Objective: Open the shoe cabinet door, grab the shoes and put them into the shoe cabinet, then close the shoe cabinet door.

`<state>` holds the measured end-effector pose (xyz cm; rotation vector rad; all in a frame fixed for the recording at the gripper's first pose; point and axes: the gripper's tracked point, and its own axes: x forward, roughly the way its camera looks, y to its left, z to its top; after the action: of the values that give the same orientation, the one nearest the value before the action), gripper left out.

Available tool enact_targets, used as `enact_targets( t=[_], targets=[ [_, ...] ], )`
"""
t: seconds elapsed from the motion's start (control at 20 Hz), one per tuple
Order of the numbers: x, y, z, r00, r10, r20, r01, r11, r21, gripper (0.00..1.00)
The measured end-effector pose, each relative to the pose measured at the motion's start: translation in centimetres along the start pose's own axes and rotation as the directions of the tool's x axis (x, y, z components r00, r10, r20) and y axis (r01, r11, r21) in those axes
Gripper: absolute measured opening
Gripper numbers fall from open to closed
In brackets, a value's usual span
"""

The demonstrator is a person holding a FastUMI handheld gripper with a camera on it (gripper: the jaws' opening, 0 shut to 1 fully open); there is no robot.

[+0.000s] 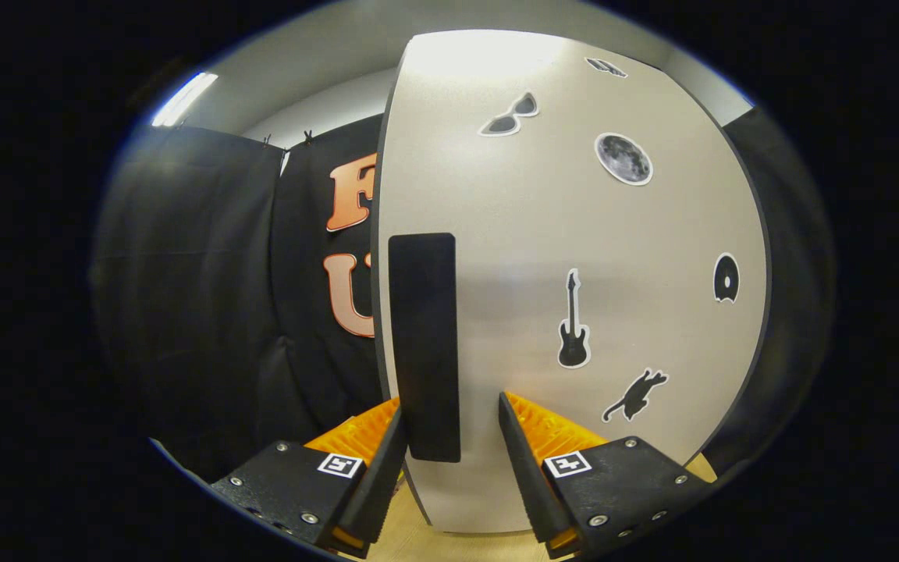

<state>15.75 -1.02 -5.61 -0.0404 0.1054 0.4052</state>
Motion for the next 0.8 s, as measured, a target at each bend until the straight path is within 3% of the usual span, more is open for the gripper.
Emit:
enact_targets(
  t=[0.8],
  targets=[
    [-0.7, -0.3, -0.2, 0.999, -0.041, -0.036, 0.041, 0.999, 0.024, 0.73]
  ],
)
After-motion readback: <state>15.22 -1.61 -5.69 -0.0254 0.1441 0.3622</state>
